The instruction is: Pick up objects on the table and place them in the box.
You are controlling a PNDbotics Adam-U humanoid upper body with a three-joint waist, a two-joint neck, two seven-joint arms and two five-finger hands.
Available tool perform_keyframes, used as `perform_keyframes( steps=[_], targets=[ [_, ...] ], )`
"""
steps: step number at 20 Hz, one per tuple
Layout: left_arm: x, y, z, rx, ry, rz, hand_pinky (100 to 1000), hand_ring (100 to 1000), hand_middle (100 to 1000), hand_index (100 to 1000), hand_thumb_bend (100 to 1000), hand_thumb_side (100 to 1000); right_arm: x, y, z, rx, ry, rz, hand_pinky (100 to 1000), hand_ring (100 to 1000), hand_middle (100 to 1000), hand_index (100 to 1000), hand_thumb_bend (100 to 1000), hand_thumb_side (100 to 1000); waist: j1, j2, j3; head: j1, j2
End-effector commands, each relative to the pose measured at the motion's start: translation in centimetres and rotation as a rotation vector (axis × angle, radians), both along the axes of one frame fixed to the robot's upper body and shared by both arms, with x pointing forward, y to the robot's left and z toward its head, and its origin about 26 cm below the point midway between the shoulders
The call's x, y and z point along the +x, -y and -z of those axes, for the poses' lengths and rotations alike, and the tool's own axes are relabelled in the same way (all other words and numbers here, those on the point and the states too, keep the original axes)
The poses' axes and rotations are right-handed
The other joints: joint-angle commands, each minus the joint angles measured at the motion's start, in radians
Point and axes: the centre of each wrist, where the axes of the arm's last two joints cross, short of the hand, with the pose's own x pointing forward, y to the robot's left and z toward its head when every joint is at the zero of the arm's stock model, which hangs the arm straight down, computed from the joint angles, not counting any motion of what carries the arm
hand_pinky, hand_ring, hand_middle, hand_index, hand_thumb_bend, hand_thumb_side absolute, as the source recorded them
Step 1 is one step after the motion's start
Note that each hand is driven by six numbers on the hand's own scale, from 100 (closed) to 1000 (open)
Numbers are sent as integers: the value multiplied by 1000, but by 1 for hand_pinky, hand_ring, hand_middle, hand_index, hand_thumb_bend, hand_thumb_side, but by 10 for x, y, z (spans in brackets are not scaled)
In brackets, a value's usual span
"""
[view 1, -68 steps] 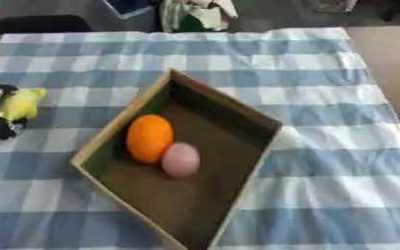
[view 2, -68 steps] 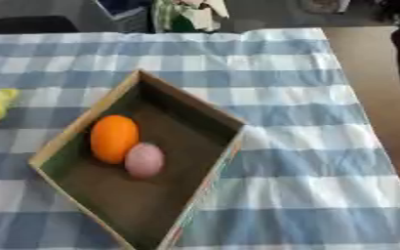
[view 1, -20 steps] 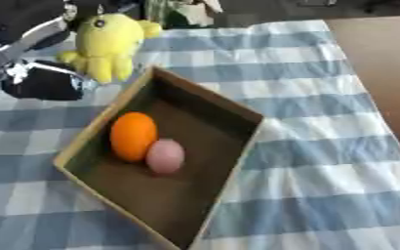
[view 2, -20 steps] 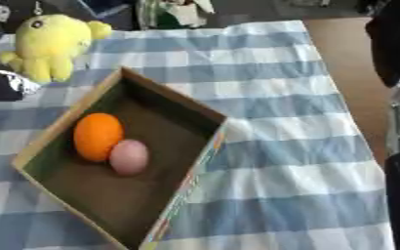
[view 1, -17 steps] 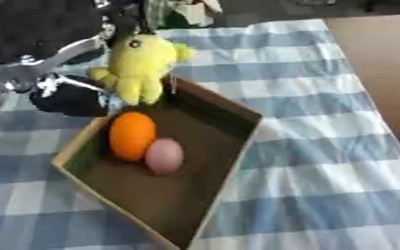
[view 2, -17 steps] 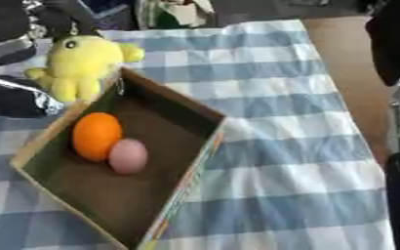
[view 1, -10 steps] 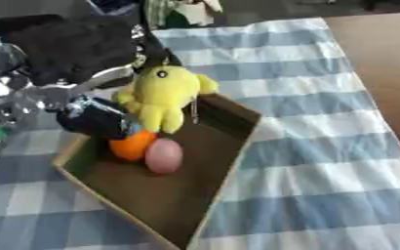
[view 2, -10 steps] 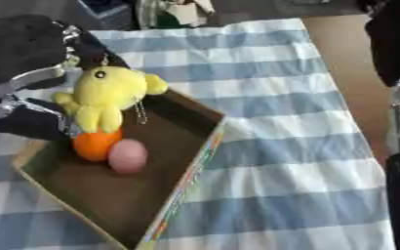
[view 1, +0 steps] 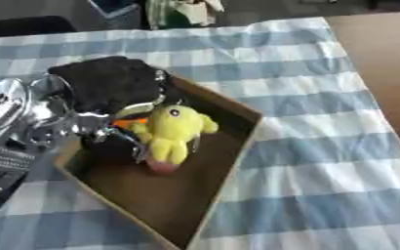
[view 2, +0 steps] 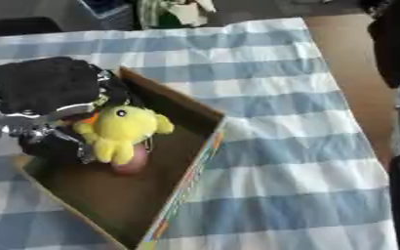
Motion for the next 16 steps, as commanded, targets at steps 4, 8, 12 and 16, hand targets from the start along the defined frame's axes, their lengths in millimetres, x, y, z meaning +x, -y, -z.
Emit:
perform_keyframes(
  steps=[4, 8, 12, 16],
  targets=[
    [7, 1, 6, 88, -28, -28, 449, 680, 600, 711, 100, 316, -5, 1, -8, -13, 27, 11, 823, 634, 491, 760, 100, 670, -4, -20, -2, 5, -7],
    [13, 0, 13, 152, -58, -41, 523, 775, 731, 853, 100, 509, -5, 1, -8, -12, 28, 12, 822, 634, 490, 759, 100, 672, -5, -20, -1, 6, -8],
    [19, -1, 19, 175, -77, -40, 642, 876, 855, 998, 155, 771, -5, 2, -8, -12, 28, 13, 822, 634, 490, 760, 100, 674, -6, -19, -1, 6, -7],
    [23, -3, 20, 190, -65, -50, 734, 943, 914, 1000, 484, 1000, -5, 2, -8, -13, 27, 13, 822, 634, 490, 760, 100, 674, -6, -18, 0, 5, -7]
  ],
)
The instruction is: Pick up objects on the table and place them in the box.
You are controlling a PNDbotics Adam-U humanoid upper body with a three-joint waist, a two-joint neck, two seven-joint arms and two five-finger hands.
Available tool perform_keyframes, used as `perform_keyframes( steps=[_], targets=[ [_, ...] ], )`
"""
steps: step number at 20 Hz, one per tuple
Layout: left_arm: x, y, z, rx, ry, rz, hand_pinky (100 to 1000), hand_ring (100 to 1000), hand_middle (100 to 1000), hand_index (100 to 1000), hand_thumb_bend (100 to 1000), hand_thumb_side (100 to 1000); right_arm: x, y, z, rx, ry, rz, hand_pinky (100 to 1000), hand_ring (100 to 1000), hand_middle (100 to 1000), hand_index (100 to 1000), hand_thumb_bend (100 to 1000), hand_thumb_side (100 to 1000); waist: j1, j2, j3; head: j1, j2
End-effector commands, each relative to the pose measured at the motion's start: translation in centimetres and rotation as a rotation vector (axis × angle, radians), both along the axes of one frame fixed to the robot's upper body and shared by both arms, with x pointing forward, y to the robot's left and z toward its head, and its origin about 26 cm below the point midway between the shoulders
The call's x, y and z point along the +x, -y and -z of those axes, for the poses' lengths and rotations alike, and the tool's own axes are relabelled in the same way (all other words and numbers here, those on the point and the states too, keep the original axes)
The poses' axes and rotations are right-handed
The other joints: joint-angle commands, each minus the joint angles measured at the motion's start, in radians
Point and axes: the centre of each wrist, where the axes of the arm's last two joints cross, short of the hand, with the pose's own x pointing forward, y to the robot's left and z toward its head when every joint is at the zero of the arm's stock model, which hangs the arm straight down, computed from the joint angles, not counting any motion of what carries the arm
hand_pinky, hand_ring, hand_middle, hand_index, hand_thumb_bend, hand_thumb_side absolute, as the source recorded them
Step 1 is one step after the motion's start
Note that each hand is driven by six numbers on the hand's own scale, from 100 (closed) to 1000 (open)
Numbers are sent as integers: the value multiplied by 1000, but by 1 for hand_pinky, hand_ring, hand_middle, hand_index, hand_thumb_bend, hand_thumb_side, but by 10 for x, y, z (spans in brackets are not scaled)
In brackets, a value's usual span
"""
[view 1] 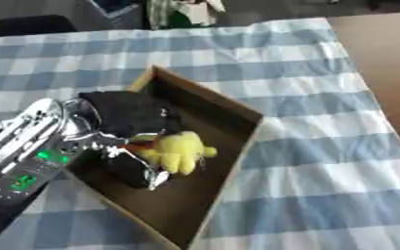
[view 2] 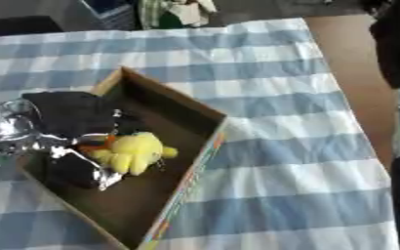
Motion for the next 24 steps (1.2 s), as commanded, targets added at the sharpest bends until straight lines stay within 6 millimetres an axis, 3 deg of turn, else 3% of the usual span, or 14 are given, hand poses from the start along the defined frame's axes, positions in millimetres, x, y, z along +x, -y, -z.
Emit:
perform_keyframes(
  steps=[1, 6, 14, 18, 20, 21, 24],
  targets=[
    [0, -3, -8, 5, 41, -9, 750, 954, 924, 1000, 536, 1000, -5, 2, -8, -15, 30, 11, 822, 634, 489, 760, 100, 675, -4, -19, 1, 2, -7],
    [-3, -6, -13, -6, 91, -20, 784, 980, 950, 1000, 605, 1000, -5, 2, -8, -14, 27, 10, 822, 634, 489, 759, 100, 676, -4, -21, 3, 0, -6],
    [-17, -12, -29, -84, 138, 4, 799, 992, 963, 1000, 555, 1000, -5, 1, -7, -7, 25, 10, 821, 634, 490, 758, 100, 676, -5, -30, 6, -6, -6],
    [-27, -20, -40, -173, 151, 7, 784, 979, 943, 1000, 438, 1000, -5, 1, -7, 0, 23, 11, 819, 634, 490, 758, 100, 675, -5, -36, 8, -13, -6],
    [-33, -27, -47, -257, 172, 4, 762, 962, 915, 1000, 335, 1000, -6, 0, -7, 5, 22, 11, 819, 634, 491, 758, 100, 673, -6, -39, 9, -15, -4],
    [-34, -31, -50, -310, 187, -2, 741, 945, 892, 989, 179, 1000, -6, 0, -7, 6, 22, 12, 819, 634, 491, 758, 100, 674, -6, -40, 9, -17, -3],
    [-33, -45, -55, -504, 250, -25, 709, 920, 864, 971, 100, 990, -7, 1, -7, 12, 25, 16, 818, 635, 492, 758, 100, 673, -8, -43, 11, -21, 5]
  ],
)
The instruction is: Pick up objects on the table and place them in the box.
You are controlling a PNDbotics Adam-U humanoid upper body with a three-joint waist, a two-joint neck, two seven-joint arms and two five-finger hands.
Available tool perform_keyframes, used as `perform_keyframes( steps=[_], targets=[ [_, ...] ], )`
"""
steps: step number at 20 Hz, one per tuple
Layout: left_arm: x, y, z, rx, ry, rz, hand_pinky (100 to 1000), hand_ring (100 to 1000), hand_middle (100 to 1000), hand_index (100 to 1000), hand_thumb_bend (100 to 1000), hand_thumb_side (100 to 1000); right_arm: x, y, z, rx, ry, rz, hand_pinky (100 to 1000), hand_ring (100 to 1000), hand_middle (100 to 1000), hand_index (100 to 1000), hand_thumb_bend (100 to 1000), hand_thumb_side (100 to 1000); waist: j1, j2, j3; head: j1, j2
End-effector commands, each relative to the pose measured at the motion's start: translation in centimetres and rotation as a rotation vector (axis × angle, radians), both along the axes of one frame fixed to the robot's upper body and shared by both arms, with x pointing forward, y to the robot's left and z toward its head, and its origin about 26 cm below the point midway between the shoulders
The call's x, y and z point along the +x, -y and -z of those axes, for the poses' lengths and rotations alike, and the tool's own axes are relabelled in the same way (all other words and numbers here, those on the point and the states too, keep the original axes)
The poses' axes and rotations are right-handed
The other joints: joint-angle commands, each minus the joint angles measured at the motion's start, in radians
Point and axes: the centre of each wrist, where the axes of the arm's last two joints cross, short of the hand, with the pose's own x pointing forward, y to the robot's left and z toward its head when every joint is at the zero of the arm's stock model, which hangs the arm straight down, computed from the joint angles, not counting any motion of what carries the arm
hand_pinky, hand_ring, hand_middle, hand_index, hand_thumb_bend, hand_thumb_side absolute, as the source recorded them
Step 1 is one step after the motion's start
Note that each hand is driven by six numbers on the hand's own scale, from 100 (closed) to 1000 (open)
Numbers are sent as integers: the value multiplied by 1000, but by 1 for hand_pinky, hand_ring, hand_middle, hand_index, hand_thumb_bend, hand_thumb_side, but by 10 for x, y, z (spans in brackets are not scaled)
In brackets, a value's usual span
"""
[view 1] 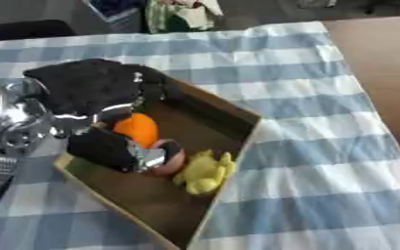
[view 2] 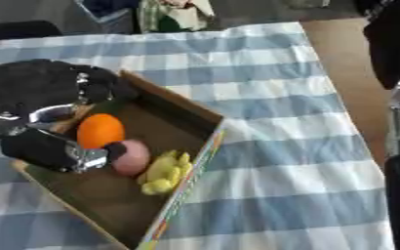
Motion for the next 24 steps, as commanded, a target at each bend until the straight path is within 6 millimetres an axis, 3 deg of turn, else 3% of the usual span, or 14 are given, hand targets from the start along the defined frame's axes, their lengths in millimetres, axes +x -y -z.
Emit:
perform_keyframes(
  steps=[1, 3, 5, 10, 19, 24],
  targets=[
    [-3, -18, -14, -220, 100, -17, 688, 905, 849, 965, 100, 897, -6, 1, -10, -1, 39, 11, 817, 635, 493, 758, 100, 673, -4, -27, 4, -7, 7],
    [-1, -29, -12, -399, 143, -24, 650, 873, 817, 943, 100, 816, -7, 1, -10, 4, 41, 14, 817, 635, 493, 758, 100, 673, -5, -28, 7, -9, 9],
    [2, -41, -7, -601, 184, -28, 611, 839, 790, 930, 100, 794, -7, 2, -10, 8, 44, 17, 817, 635, 494, 758, 100, 671, -6, -28, 10, -11, 11],
    [6, -62, 20, -988, 241, -40, 557, 785, 747, 911, 100, 798, -9, 2, -11, 19, 50, 21, 815, 636, 495, 757, 100, 669, -10, -30, 20, -9, 17],
    [5, -81, 62, -1430, 321, 31, 570, 746, 719, 884, 100, 835, -12, 3, -11, 32, 76, 30, 807, 670, 521, 766, 100, 657, -12, -43, 34, -14, 34],
    [3, -85, 79, -1540, 353, 135, 569, 741, 712, 890, 100, 829, -14, 1, -11, 27, 124, 16, 802, 717, 567, 786, 100, 664, -6, -55, 35, -15, 50]
  ],
)
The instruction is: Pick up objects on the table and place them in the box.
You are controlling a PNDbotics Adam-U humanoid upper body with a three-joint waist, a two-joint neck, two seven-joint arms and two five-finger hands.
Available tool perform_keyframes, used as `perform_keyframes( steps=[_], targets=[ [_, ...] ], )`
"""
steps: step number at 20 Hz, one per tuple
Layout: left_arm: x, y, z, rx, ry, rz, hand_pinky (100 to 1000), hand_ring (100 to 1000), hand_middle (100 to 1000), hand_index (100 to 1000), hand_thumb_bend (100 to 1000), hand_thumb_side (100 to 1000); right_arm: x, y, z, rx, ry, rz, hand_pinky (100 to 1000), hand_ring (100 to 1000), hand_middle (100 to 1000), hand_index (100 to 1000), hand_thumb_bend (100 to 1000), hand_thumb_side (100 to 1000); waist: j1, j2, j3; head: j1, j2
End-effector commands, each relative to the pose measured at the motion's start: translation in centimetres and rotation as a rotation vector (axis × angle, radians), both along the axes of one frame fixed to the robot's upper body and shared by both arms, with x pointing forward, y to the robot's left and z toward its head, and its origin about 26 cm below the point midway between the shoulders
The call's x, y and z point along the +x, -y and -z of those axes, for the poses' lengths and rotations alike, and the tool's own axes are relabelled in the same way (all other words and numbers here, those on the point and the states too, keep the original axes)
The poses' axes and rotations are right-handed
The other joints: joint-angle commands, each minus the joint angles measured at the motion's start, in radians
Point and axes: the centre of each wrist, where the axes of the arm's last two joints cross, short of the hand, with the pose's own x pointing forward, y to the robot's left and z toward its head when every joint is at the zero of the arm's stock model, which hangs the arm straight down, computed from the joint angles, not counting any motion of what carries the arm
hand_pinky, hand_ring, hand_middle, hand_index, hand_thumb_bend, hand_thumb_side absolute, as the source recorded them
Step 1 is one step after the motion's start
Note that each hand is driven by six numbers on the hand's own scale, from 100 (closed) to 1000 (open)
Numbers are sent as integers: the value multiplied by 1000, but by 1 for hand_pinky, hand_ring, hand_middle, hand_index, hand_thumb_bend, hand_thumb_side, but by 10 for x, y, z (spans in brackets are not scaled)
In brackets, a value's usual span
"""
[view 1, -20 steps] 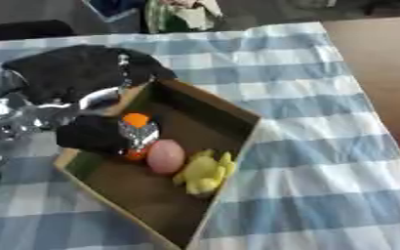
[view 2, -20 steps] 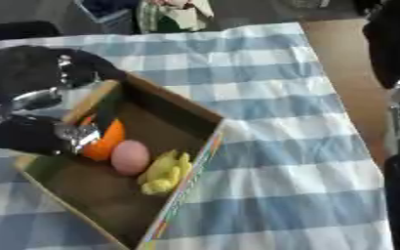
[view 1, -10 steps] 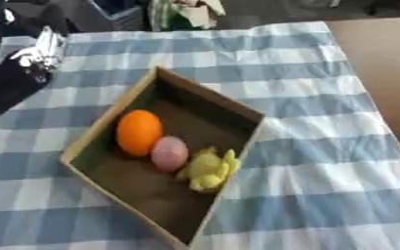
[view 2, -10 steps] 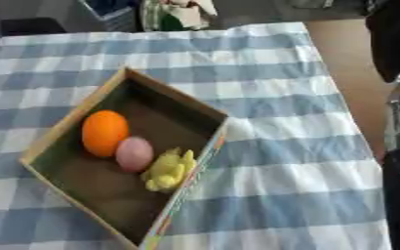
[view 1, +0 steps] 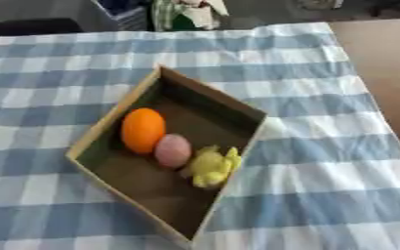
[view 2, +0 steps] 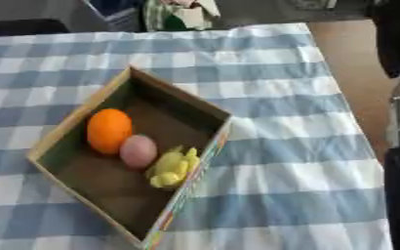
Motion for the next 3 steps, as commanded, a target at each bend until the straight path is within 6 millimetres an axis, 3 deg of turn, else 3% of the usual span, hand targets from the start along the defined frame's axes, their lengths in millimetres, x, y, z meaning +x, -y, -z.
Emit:
perform_keyframes(
  steps=[1, 3],
  targets=[
    [-4, -4, 1, -55, 89, 34, 567, 738, 708, 889, 100, 823, -6, 0, -8, -18, 64, -5, 803, 722, 572, 787, 100, 665, 2, -26, 1, -4, 14],
    [-5, -6, 6, -89, 110, 30, 556, 725, 695, 880, 100, 808, -6, 0, -7, -31, 74, -13, 804, 731, 583, 789, 100, 665, 4, -28, 1, -4, 16]
  ],
)
